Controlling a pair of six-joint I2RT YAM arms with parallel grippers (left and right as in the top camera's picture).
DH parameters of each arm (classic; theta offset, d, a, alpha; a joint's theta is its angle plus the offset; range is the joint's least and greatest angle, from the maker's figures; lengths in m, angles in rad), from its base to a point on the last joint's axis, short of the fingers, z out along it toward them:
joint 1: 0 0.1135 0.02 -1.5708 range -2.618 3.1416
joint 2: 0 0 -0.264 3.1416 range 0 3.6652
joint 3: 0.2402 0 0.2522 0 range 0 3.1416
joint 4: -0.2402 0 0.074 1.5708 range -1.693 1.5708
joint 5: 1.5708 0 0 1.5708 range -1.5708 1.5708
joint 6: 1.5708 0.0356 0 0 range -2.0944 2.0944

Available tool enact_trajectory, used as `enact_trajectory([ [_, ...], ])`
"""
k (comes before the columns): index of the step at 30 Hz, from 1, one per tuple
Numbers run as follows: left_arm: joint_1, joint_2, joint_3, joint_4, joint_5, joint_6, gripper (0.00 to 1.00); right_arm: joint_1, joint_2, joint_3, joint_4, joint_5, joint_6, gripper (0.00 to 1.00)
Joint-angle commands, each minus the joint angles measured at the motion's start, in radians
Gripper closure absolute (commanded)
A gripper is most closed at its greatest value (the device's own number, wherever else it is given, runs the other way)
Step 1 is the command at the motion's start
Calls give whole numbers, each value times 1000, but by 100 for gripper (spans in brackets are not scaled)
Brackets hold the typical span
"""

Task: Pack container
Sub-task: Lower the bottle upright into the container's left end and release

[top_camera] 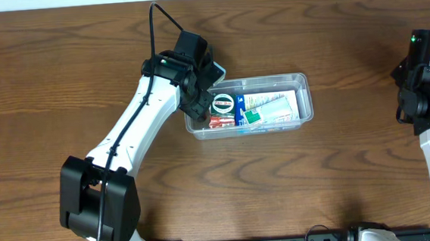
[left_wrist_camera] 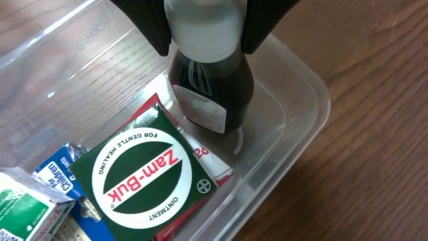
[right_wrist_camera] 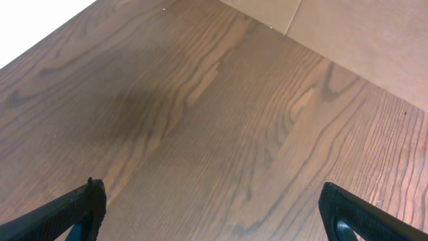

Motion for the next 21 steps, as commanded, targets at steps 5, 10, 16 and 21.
enact_trajectory([
  [5,4,5,0,7,19,12,60,-8,3,2,0,10,-14,1],
  [10,4,5,0,7,19,12,49,-8,3,2,-1,10,-14,1],
  [16,4,5,0,8,19,12,48,-8,3,2,-1,10,-14,1],
  [21,4,-2,19,5,18,8,31,-8,3,2,-1,10,-14,1],
])
